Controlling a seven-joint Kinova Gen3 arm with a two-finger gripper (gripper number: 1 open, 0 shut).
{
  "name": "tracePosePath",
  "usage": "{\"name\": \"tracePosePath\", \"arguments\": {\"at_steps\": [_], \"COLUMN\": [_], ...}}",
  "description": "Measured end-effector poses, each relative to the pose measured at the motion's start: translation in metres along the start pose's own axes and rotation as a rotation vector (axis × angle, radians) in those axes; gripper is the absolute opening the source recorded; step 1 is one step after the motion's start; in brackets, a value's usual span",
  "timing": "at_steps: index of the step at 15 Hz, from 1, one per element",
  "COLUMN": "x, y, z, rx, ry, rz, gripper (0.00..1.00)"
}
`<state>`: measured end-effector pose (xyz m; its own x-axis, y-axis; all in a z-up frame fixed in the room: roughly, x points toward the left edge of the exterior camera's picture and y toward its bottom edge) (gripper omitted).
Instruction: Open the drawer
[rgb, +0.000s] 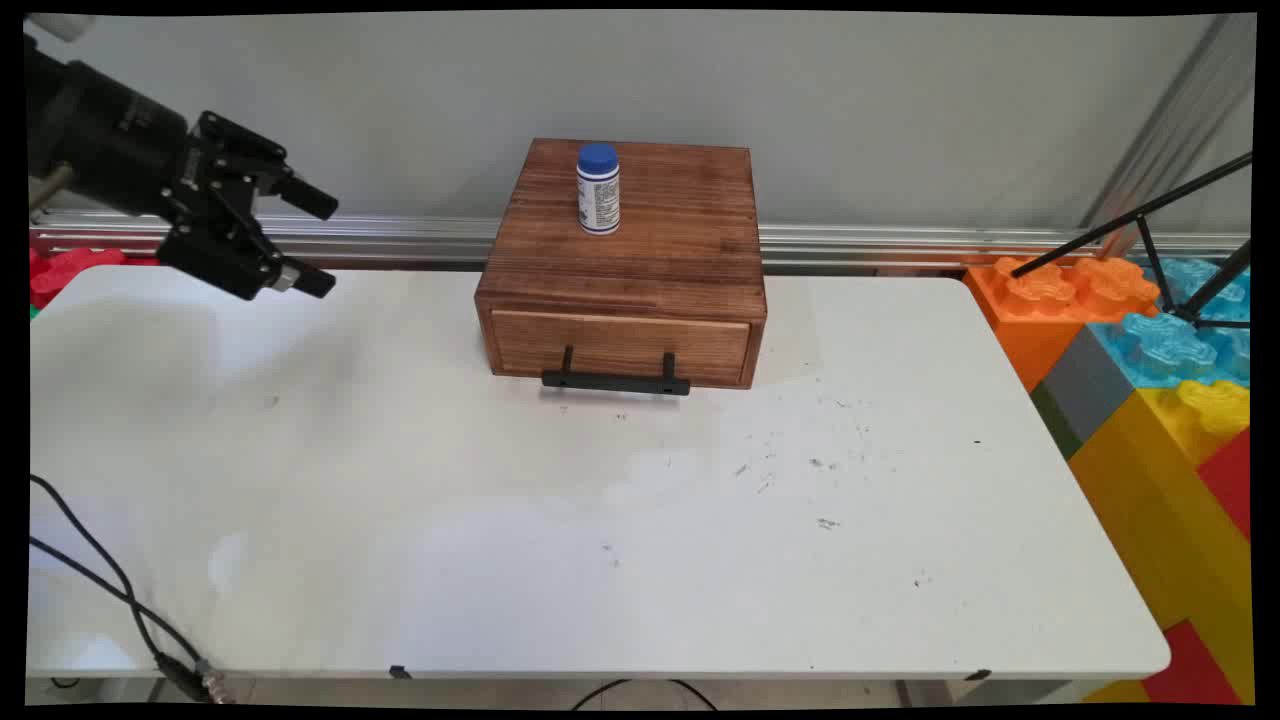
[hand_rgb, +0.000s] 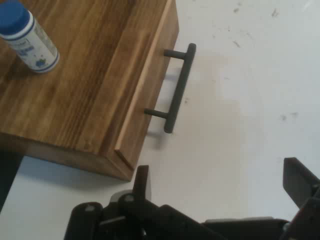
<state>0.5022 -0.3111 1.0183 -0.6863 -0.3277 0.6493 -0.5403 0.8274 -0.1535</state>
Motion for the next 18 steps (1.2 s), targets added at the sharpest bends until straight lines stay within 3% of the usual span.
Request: {"name": "tracePosePath", "arguments": {"at_steps": [9, 13, 18], "x": [0.053, 0.075, 0.083], "y": [-0.007, -0.007, 0.0], "z": [0.055, 0.104, 0.168], "rx": [0.001, -0.002, -0.033], "ry": [-0.053, -0.108, -0.187], "rz": [0.06, 0.122, 0.222], "gripper": [1.0, 1.0, 1.0]}}
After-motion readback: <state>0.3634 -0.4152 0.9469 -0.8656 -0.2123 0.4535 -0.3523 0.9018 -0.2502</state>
